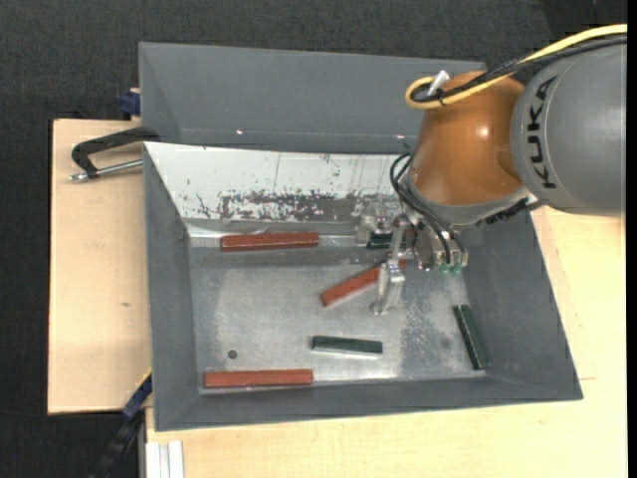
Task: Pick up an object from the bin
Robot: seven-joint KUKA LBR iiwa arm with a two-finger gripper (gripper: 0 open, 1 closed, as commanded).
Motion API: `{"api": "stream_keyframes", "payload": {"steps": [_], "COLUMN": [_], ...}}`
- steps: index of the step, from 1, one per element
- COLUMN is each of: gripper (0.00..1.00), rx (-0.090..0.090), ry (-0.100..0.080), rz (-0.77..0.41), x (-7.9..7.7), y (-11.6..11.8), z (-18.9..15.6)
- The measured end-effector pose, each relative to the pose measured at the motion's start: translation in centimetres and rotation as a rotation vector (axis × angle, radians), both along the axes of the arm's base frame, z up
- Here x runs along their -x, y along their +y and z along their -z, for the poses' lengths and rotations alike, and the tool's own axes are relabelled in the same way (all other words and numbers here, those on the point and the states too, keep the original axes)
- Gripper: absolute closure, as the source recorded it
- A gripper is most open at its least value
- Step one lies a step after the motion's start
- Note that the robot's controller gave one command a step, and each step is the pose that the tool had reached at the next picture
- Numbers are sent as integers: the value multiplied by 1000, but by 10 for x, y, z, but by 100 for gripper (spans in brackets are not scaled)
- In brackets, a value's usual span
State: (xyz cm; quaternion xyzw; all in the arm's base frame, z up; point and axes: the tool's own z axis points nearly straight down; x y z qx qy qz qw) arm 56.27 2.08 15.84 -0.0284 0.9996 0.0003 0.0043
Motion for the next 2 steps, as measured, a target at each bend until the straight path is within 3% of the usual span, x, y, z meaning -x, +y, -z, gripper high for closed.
{"api": "stream_keyframes", "payload": {"steps": [1, 2], "gripper": [100, 0], "rx": [1, 1], "ry": [7, 6], "rz": [-294, -294], "x": [-11, -11], "y": [-7, -7], "z": [88, 87]}}
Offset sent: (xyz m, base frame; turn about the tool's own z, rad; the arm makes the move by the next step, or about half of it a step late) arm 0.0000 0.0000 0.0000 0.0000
